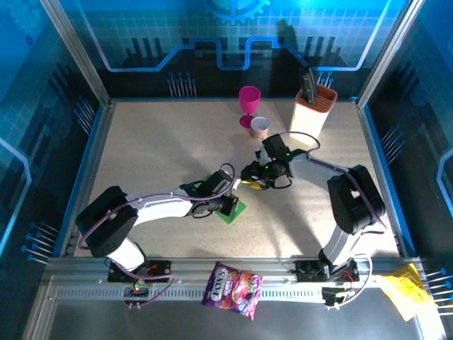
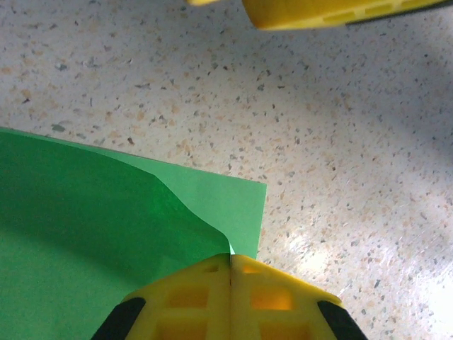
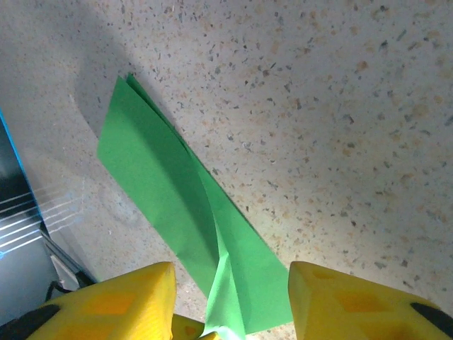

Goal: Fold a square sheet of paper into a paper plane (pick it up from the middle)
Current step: Fold the triangle a second time at the center of the table.

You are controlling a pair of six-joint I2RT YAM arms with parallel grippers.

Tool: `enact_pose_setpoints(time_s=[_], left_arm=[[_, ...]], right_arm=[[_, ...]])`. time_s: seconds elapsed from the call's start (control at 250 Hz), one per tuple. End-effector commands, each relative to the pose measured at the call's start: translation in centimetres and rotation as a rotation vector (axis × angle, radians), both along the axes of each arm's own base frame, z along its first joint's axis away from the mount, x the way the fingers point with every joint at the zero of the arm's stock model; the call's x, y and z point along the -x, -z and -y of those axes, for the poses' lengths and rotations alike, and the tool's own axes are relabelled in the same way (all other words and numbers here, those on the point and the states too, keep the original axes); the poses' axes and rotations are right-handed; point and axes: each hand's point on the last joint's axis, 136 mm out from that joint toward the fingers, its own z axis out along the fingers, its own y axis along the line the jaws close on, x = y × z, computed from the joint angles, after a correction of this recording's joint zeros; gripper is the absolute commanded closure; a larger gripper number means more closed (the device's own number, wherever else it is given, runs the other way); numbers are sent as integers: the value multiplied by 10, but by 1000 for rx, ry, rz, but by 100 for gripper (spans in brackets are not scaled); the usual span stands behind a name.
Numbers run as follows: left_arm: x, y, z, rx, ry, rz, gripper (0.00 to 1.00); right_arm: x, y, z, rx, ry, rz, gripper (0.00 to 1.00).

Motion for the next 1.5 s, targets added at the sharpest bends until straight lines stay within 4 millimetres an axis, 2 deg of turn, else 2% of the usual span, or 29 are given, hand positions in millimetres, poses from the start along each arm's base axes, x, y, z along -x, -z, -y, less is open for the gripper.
enact_pose_setpoints(time_s=[0.0,0.184,0.372,0.583,0.791,0.971,1.079,1.154,1.278,1.494], left_arm=[[6,1,-7,-7,-22,-26,100],[4,5,-9,-12,-37,-31,100],[6,8,-10,-22,-27,-41,100],[8,10,-14,2,-49,-80,100],[12,5,-11,83,-30,-145,100],[17,12,-6,98,1,-184,100],[18,15,-7,92,8,-187,100],[18,15,-7,85,13,-179,100],[16,15,-8,78,15,-170,100],[14,16,-5,76,26,-169,100]], right_arm=[[8,11,-3,35,-44,-34,59],[28,28,-13,44,-85,-76,86],[42,37,-16,56,-91,-90,100],[39,36,-6,67,-47,-77,100],[11,9,-12,45,-75,-6,100],[-20,-17,-46,-47,-191,58,100],[-30,-22,-72,-114,-269,50,100],[-34,-19,-87,-136,-318,34,100],[-33,-11,-109,-181,-381,3,100],[-12,3,-137,-231,-487,-53,100]])
